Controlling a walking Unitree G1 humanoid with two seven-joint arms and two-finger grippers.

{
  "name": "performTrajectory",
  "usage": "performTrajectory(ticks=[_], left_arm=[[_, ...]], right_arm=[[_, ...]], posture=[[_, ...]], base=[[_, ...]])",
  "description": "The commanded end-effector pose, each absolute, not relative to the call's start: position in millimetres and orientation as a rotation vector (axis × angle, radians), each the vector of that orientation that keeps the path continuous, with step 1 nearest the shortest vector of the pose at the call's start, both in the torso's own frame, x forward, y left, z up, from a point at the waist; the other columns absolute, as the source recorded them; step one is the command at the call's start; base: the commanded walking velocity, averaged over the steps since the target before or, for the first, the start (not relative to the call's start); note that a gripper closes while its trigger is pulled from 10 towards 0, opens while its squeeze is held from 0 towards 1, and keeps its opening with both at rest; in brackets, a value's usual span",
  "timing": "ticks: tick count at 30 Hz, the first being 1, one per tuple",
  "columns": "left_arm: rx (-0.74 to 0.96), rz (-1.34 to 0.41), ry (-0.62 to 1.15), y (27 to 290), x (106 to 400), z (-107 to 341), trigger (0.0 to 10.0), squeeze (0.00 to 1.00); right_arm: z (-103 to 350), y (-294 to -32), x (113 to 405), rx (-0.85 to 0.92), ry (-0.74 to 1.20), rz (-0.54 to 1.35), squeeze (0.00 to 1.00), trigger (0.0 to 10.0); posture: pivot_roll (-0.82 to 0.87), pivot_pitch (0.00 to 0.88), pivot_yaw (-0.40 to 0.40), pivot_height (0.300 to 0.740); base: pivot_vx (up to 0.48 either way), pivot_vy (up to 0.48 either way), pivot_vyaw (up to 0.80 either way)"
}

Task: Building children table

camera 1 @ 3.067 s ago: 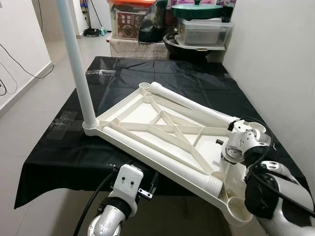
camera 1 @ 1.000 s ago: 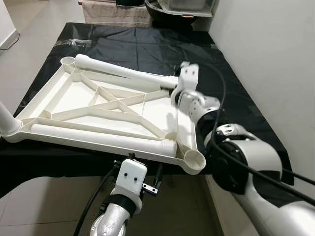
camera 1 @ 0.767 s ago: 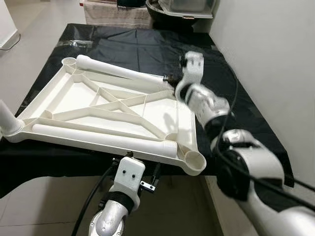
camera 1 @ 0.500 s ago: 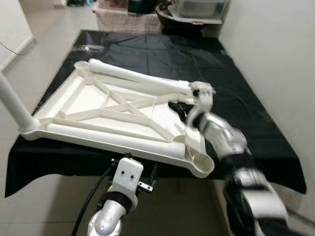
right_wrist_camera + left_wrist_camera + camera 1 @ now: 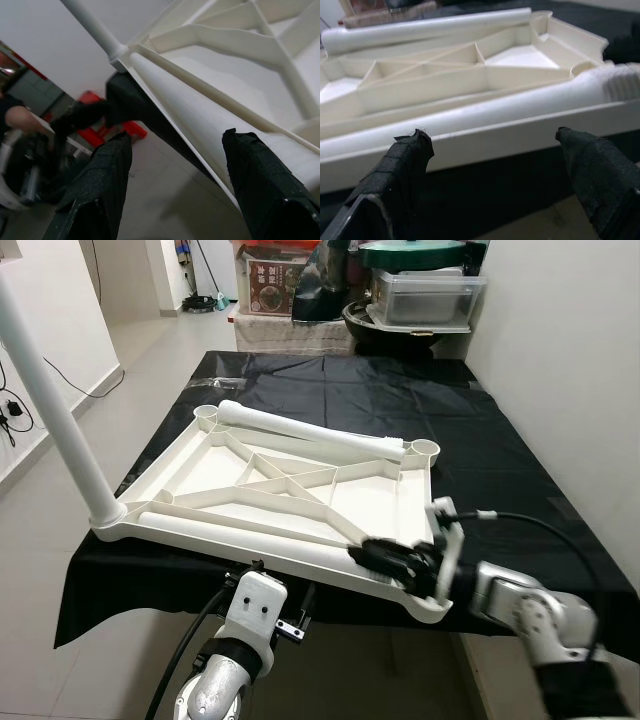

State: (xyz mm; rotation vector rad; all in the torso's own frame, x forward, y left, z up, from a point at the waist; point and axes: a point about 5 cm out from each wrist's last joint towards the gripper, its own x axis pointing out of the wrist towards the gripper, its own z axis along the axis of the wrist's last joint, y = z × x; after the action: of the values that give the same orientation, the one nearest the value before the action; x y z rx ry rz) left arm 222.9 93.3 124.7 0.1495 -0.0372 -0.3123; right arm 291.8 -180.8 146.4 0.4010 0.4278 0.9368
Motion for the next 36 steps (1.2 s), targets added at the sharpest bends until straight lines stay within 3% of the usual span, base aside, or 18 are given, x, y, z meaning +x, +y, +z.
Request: performTrajectory(ticks=[1,18,36], left_arm=[[0.15,-0.325,-0.026,92.7,221.6,120.3,10.0,0.0],[0.144,-0.331,-0.036,90.4,221.8,120.5,10.0,0.0],[0.139,-0.329,-0.04,90.0,222.3,121.9,10.0,0.0]], right_arm=[[142.9,-184.8,291.2,0.413,0.457,0.915,0.0,10.0],[139.7,-212.4,290.0,0.383,0.554,0.811,0.0,10.0],[132.1,-193.6,290.5,0.411,0.614,0.83,0.0,10.0]], posture=[[0.03,0.011,-0.068,0.74],[0.03,0.024,-0.078,0.74],[0.03,0.034,-0.082,0.74]], base=[[0.0,0.0,0.0],[0.0,0.0,0.0],[0.0,0.0,0.0]])
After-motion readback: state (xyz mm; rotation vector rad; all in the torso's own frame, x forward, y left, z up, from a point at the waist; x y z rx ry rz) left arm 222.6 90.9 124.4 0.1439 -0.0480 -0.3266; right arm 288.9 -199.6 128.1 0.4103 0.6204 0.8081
